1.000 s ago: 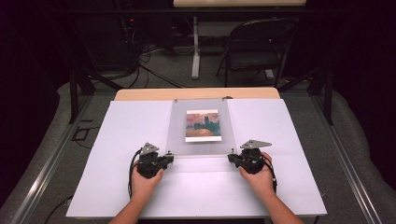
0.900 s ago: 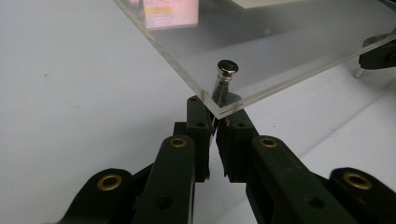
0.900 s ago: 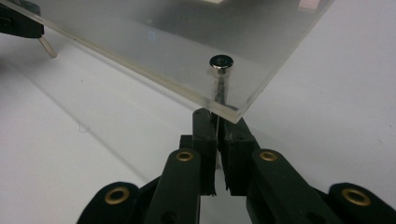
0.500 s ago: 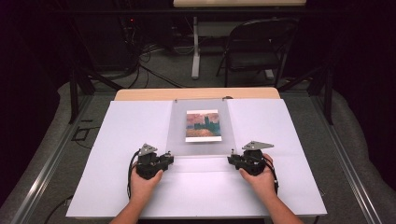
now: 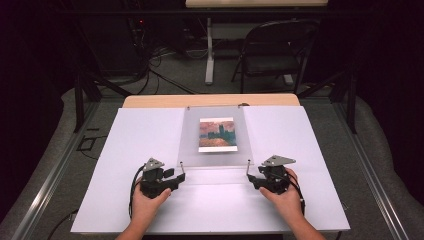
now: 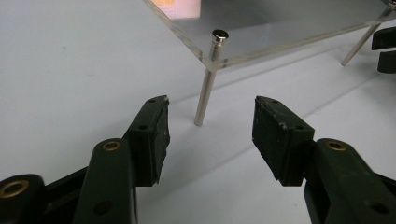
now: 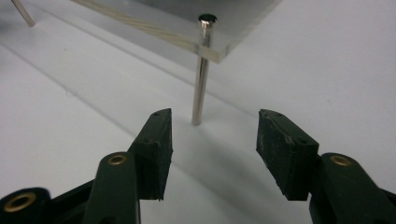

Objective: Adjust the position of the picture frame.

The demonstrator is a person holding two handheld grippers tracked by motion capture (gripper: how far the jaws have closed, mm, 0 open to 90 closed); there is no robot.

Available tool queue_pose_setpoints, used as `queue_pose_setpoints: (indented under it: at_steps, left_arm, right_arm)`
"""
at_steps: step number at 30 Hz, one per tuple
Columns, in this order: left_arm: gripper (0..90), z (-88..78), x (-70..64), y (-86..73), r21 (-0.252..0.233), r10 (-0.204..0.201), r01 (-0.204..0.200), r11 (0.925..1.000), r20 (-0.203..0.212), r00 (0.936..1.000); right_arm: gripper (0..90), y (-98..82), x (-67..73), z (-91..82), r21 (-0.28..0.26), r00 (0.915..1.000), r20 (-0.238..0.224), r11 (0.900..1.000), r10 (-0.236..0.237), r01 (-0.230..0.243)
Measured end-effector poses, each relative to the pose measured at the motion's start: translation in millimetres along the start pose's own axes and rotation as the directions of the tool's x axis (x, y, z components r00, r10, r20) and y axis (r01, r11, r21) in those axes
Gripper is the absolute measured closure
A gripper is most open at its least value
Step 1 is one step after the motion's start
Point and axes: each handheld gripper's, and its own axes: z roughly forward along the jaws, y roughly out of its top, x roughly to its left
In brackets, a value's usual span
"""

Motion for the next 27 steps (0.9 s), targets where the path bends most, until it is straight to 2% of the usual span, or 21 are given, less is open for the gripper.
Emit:
queue_pose_setpoints:
  at_steps: [2, 4, 6, 10, 11, 13, 15, 18, 20, 21, 23, 24, 25, 27]
  left_arm:
    - [46.1, -8.7, 0.3, -4.2, 0.009, 0.012, -0.012, 0.9999, -0.012, 0.9999]
    - [46.6, -11.6, 0.8, -5.4, 0.008, 0.016, -0.016, 0.9998, -0.005, 0.9999]
    - [46.8, -16.7, 0.9, -7.5, -0.003, 0.022, -0.022, 0.9998, -0.006, 0.9997]
    - [46.6, -24.6, 2.2, -10.6, -0.022, 0.03, -0.03, 0.9993, -0.012, 0.9995]
    - [46.5, -26.8, 3.3, -11.4, -0.044, 0.025, -0.025, 0.9987, 0.002, 0.9997]
    - [46.5, -27.9, 3.7, -11.2, -0.05, 0.018, -0.018, 0.9986, 0.006, 0.9998]
    - [46.9, -30.0, 5.8, -10.6, -0.069, 0.021, -0.021, 0.9974, 0.008, 0.9997]
    - [46.8, -31.7, 9.1, -10.6, -0.086, 0.026, -0.026, 0.996, -0.004, 0.9997]
    - [46.7, -32.8, 11.9, -11.1, -0.088, 0.012, -0.014, 0.996, -0.012, 0.9998]
    - [45.9, -33.5, 13.7, -11.3, -0.086, 0.007, -0.008, 0.9962, -0.019, 0.9998]
    - [44.6, -34.0, 17.5, -12.2, -0.103, -0.022, 0.021, 0.9945, -0.011, 0.9997]
    - [43.9, -34.5, 19.8, -12.3, -0.122, -0.034, 0.032, 0.992, -0.008, 0.9994]
    - [43.0, -35.0, 20.4, -12.1, -0.129, -0.031, 0.027, 0.9912, -0.026, 0.9992]
    - [42.6, -36.1, 21.1, -11.7, -0.131, -0.029, 0.025, 0.9911, -0.032, 0.9991]
  right_arm:
    - [44.7, -4.2, -3.2, -8.5, 0.006, 1.0, 0.003, 1.0, 0.006, -0.006]
    - [45.9, -5.3, -4.5, -11.5, 0.002, 1.0, 0.002, 1.0, 0.007, -0.007]
    - [48.6, -6.8, -6.0, -18.3, -0.001, 0.9996, -0.023, 1.0, 0.018, -0.018]
    - [51.3, -9.2, -4.3, -27.3, -0.024, 0.9995, -0.031, 1.0, -0.003, 0.002]
    - [51.7, -9.9, -3.0, -30.8, -0.041, 0.9985, -0.054, 0.999, 0.002, -0.004]
    - [51.3, -9.7, -2.7, -31.5, -0.048, 0.9984, -0.057, 0.999, -0.003, 0.0]
    - [52.5, -7.9, -0.9, -33.9, -0.079, 0.998, -0.053, 0.996, -0.034, 0.03]
    - [53.9, -6.9, 1.2, -34.6, -0.079, 0.997, -0.05, 0.995, -0.058, 0.054]
    - [53.5, -7.7, 2.3, -34.8, -0.085, 0.9966, -0.045, 0.994, -0.069, 0.065]
    - [49.8, -8.0, 1.7, -35.1, -0.092, 0.9963, -0.045, 0.993, -0.073, 0.069]
    - [48.6, -8.0, 0.5, -35.2, -0.097, 0.9964, -0.043, 0.993, -0.073, 0.068]
    - [45.9, -8.2, -2.3, -35.1, -0.119, 0.9951, -0.042, 0.989, -0.089, 0.084]
    - [45.9, -8.6, -4.0, -34.9, -0.122, 0.9944, -0.041, 0.988, -0.097, 0.092]
    - [45.9, -9.0, -6.1, -34.8, -0.125, 0.9943, -0.034, 0.987, -0.101, 0.096]
